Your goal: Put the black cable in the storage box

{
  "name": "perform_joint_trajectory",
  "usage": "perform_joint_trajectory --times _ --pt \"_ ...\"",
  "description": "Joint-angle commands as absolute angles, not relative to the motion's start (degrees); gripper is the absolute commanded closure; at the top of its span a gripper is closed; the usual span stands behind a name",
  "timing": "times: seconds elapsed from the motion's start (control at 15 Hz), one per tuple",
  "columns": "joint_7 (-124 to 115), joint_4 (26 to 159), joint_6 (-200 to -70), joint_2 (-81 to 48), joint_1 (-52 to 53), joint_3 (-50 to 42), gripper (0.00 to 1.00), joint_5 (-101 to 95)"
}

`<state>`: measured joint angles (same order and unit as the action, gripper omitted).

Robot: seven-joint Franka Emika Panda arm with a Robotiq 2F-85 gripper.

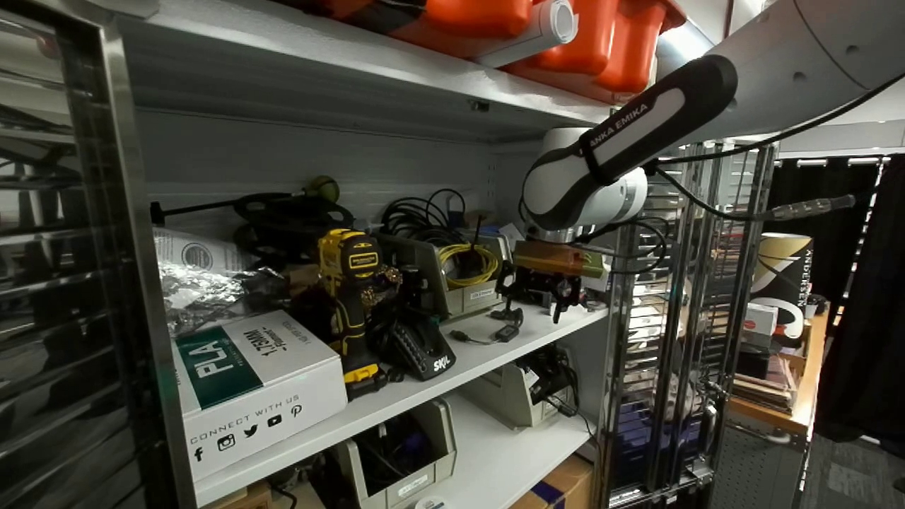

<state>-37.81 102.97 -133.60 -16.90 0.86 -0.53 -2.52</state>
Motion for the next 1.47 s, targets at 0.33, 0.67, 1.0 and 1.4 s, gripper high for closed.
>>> perform_joint_trajectory --times 0.33,0.67,1.0,1.4 --pt "-36.25 96.25 -135.80 -22.64 2.66 -0.77 0.00 1.69" --pt "-36.43 91.83 -132.95 -26.33 4.10 -1.24 0.00 0.61" --pt "-37.56 89.27 -128.22 -27.60 5.72 -2.27 0.03 -1.13" --pt "-38.25 87.47 -120.55 -27.33 6.51 -3.15 0.56 -2.95"
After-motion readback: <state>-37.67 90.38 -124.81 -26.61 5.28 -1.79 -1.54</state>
